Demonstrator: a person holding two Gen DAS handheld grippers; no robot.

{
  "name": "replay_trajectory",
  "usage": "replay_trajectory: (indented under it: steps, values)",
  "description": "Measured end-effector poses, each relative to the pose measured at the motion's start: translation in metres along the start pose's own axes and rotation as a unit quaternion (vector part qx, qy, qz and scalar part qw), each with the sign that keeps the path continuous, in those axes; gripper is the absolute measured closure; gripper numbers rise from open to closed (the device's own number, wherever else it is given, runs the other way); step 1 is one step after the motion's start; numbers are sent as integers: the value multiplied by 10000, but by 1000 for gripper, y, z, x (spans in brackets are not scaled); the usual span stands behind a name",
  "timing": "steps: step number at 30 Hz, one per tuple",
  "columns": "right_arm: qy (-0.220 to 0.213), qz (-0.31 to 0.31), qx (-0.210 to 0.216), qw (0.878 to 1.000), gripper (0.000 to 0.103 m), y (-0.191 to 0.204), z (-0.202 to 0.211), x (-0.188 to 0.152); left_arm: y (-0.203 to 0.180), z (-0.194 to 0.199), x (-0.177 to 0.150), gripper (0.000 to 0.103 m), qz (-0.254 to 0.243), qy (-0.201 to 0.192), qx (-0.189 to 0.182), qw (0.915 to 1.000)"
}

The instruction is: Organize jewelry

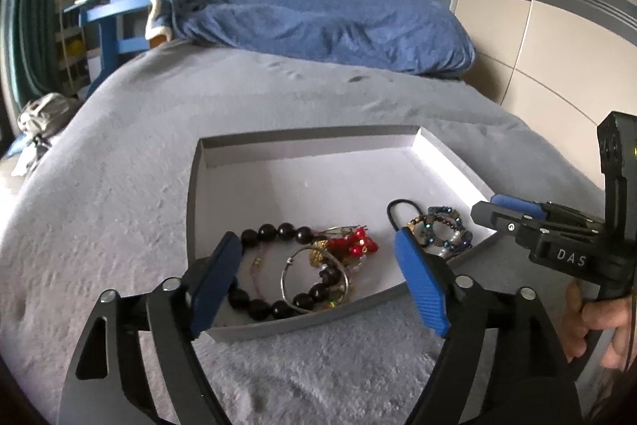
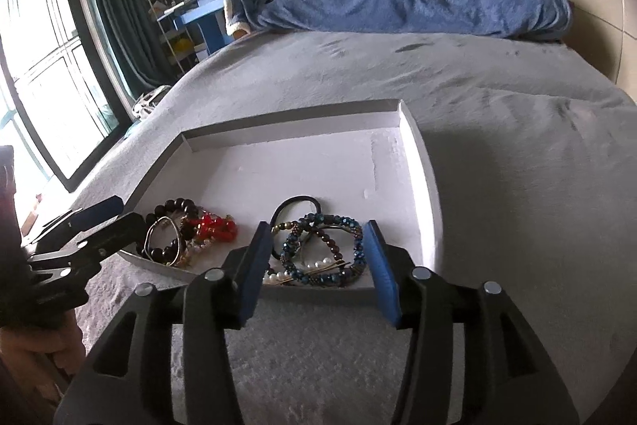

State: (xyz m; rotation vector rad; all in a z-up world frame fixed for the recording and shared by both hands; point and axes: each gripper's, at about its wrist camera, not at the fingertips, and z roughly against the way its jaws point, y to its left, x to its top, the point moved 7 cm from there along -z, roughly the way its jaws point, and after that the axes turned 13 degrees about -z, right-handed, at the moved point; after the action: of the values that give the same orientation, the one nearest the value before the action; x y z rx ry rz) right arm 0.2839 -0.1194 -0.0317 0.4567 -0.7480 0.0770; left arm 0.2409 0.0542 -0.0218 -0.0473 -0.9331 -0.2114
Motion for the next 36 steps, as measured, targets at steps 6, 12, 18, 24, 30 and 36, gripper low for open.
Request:
replay_trajectory:
  steps: [6, 12, 18, 24, 30, 36]
  values:
    - [-298, 119, -128, 9994, 35, -5, 13, -7, 4, 13, -3, 10, 35, -203, 192, 9996]
    - [-499, 310, -82, 9982, 26, -1, 24, -16, 7, 17, -10, 8, 120, -223, 279, 9993]
    - [-563, 313, 14, 9979, 21, 2, 33, -31, 5, 24, -17, 7, 60, -355, 441, 9984]
    - [-802, 406, 50, 9959, 19, 8, 45, -38, -1, 26, -25, 6, -56, -381, 478, 9981]
    - [-952, 416, 71, 9946, 16, 7, 52, -42, -1, 31, -29, 6, -42, -465, 582, 9972]
    - [-1175, 457, 150, 9919, 12, 10, 62, -44, -1, 38, -29, 5, -45, -586, 746, 9955]
